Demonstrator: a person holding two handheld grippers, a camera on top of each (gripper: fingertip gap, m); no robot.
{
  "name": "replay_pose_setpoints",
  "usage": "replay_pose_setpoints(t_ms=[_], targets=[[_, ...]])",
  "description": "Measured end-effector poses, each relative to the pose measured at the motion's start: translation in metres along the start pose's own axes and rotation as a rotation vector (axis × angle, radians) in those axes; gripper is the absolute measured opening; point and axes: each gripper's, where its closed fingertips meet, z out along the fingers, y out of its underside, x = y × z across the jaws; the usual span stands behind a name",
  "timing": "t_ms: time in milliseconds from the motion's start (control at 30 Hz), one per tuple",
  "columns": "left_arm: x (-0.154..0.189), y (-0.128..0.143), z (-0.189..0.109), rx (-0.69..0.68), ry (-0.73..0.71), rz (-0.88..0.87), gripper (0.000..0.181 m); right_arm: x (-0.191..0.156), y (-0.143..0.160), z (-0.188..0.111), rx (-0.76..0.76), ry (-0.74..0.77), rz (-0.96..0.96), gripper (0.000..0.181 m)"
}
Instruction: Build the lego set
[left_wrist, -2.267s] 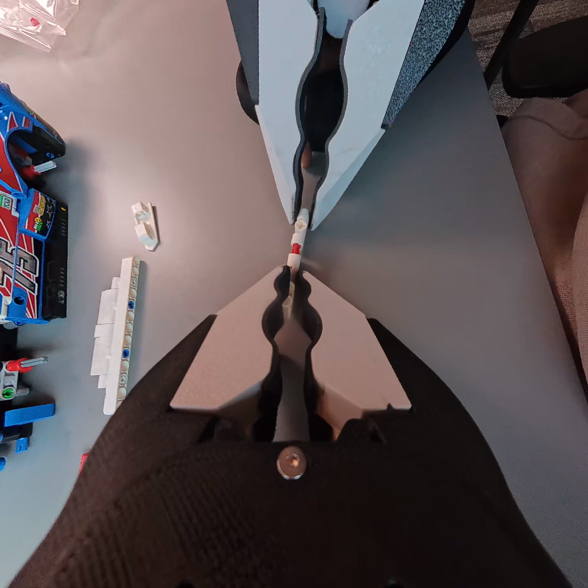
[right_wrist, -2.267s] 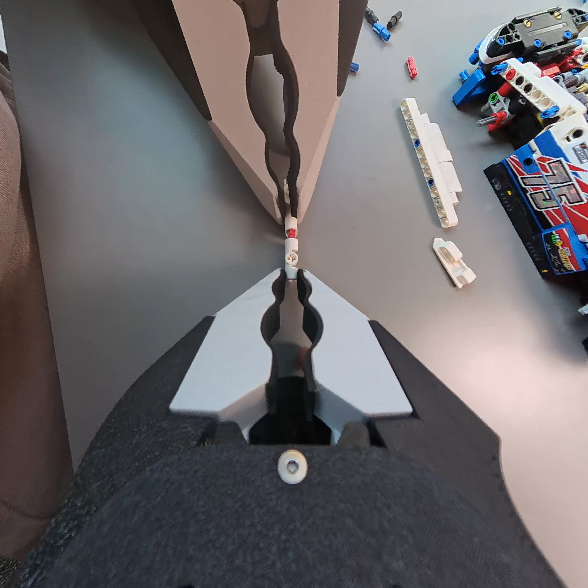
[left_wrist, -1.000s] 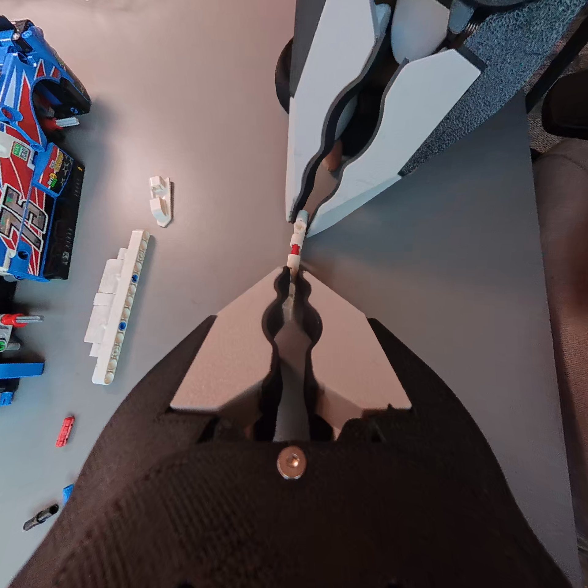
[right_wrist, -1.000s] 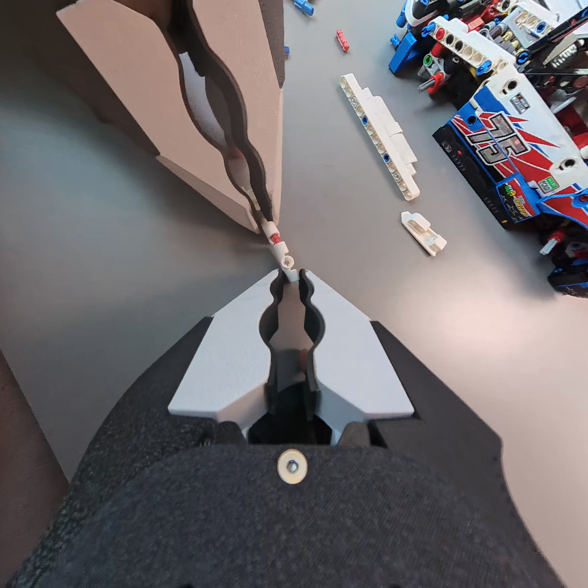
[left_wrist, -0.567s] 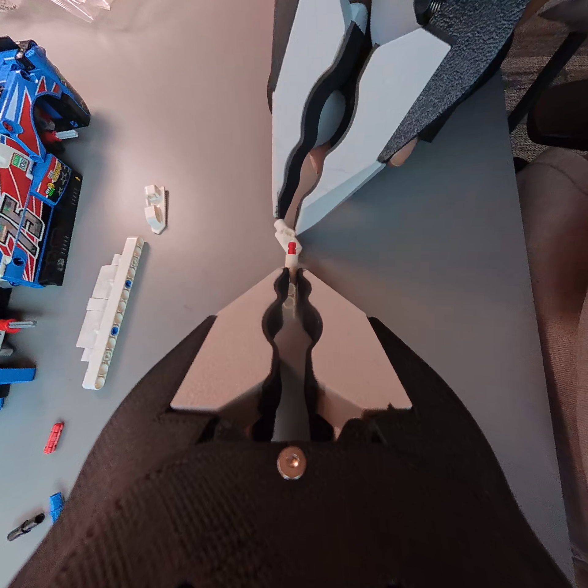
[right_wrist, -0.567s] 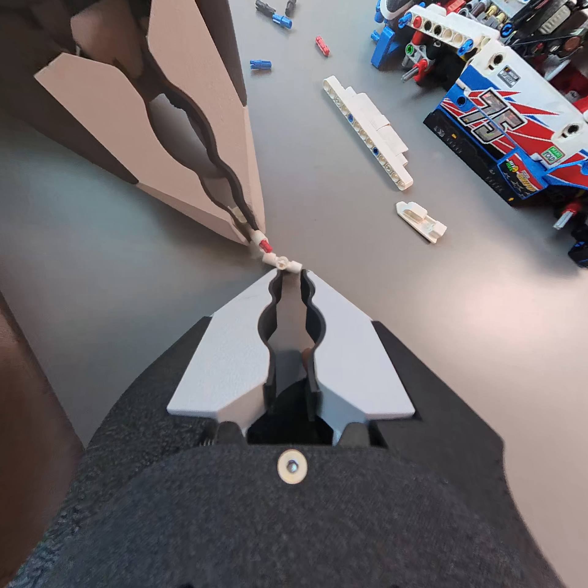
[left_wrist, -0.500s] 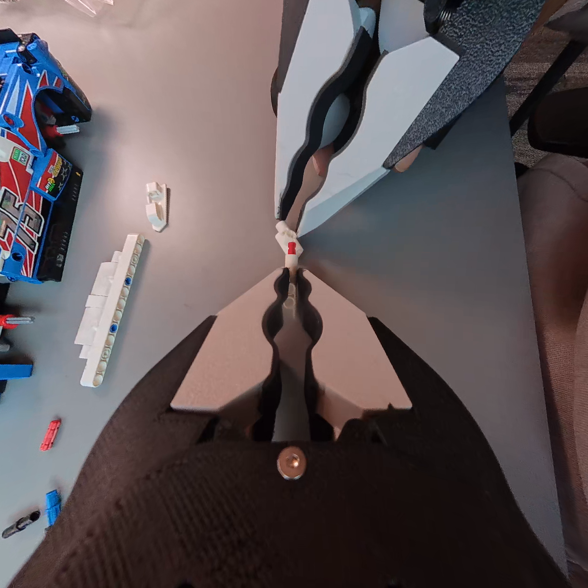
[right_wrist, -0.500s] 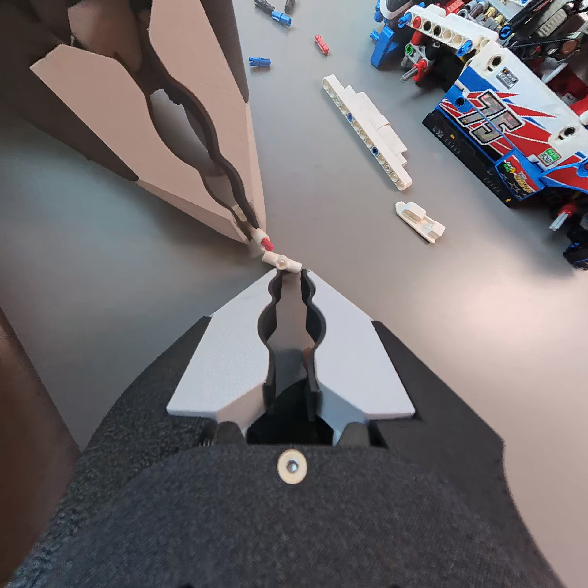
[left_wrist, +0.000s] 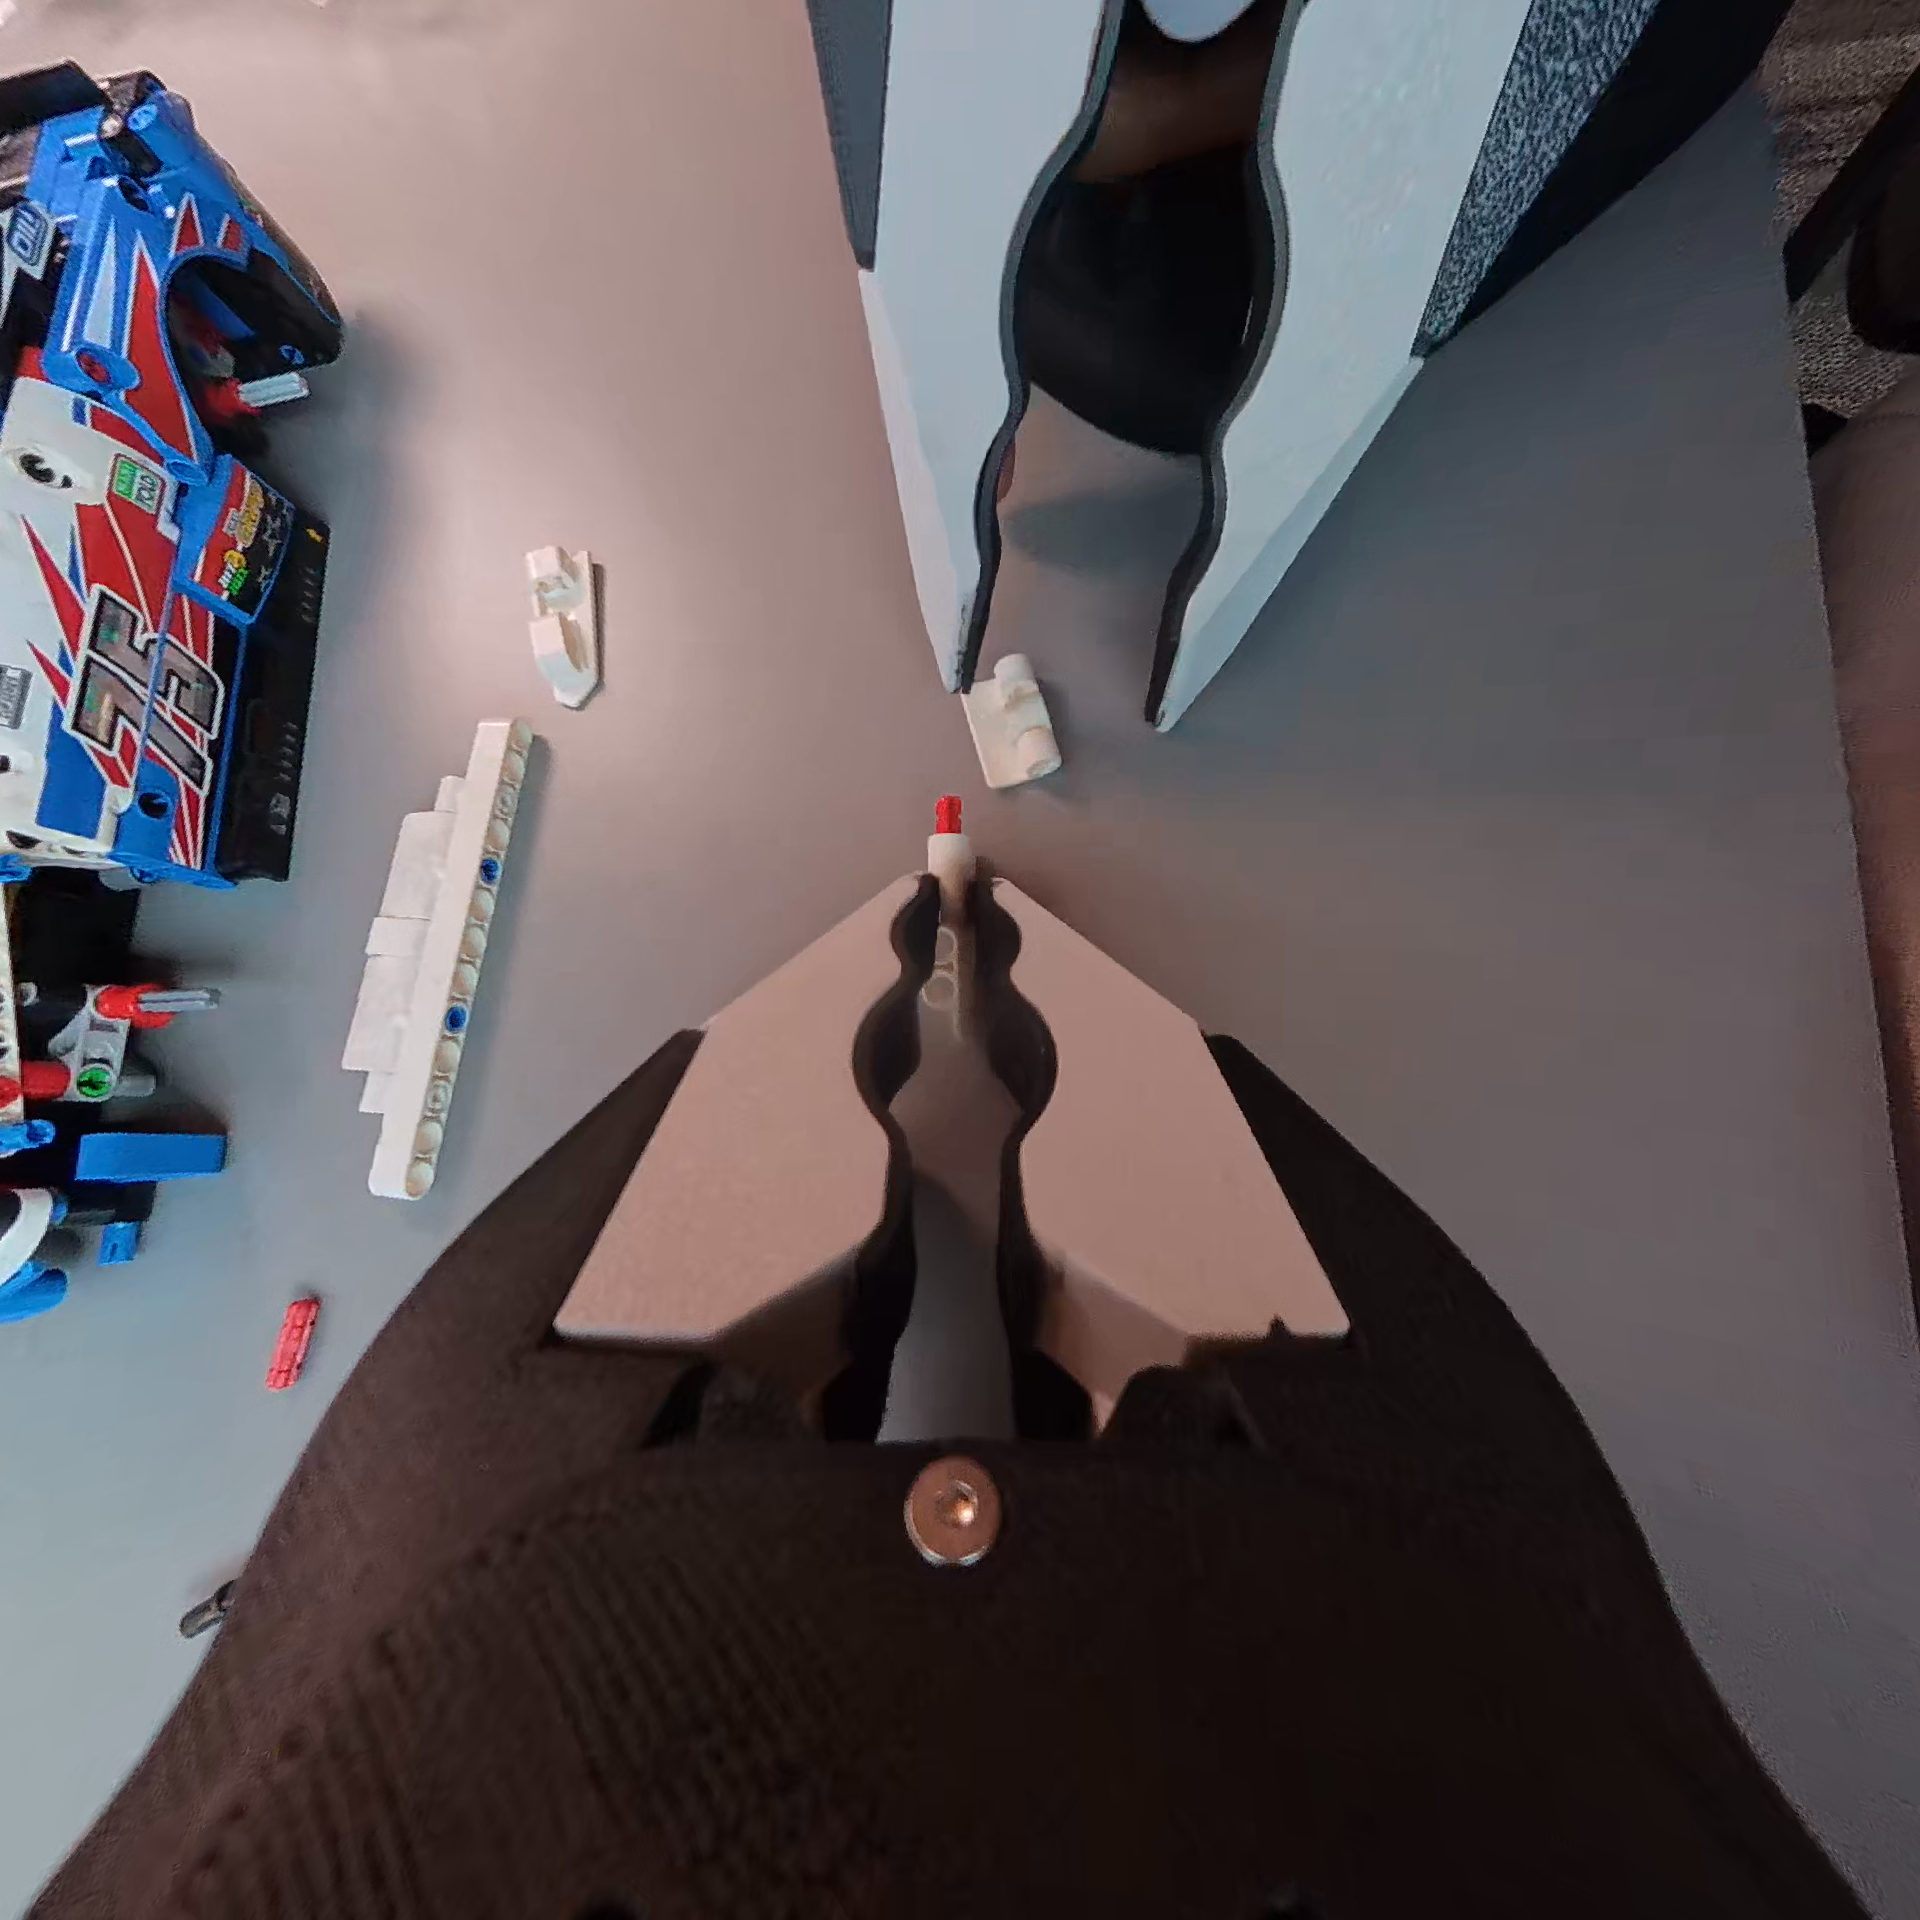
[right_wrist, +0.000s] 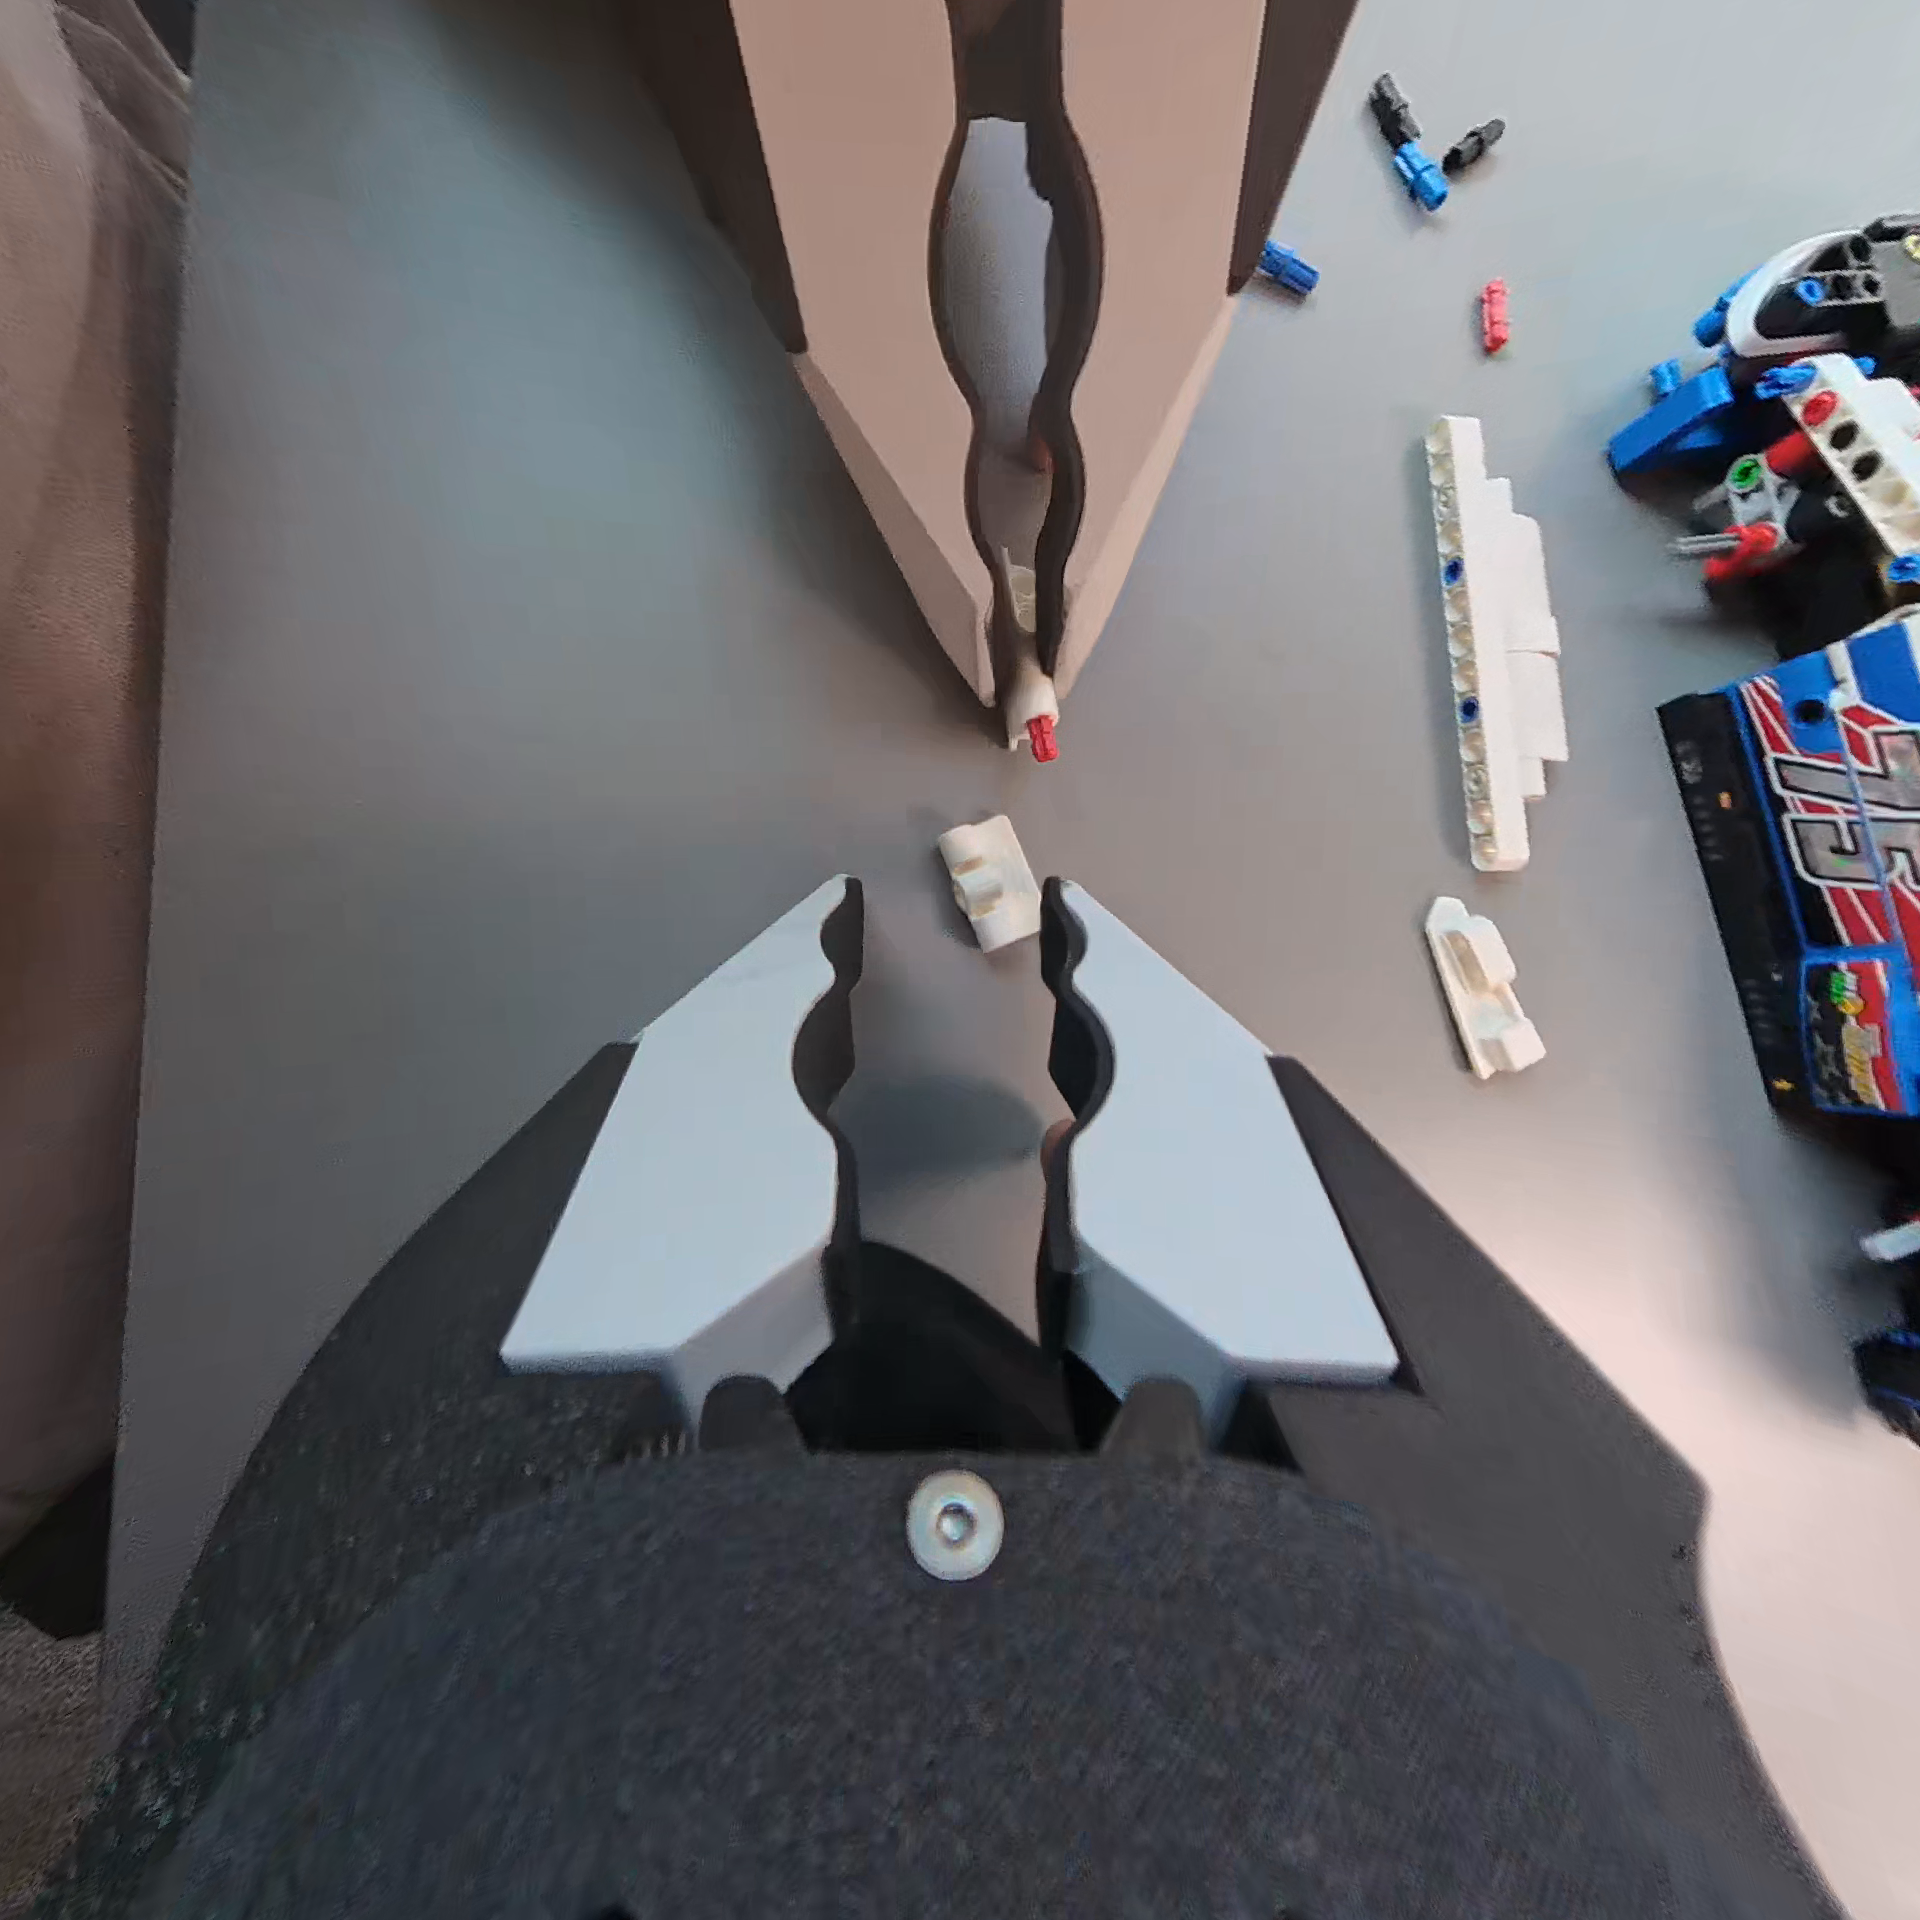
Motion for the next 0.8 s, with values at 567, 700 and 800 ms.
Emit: replay_pose_setpoints(t_ms=[567,700,800], targets=[[0.003,0.001,-0.003,0.039,0.067,0.032,0.004,0.009,-0.012,0.009,0.024,-0.253,0.252,0.006],[0.003,0.002,-0.003,0.019,0.035,0.102,0.004,0.006,-0.014,0.007,0.040,-0.308,0.328,0.007],[0.001,0.002,-0.003,0.002,-0.009,0.153,0.003,0.007,-0.014,0.009,0.033,-0.314,0.370,0.006]])
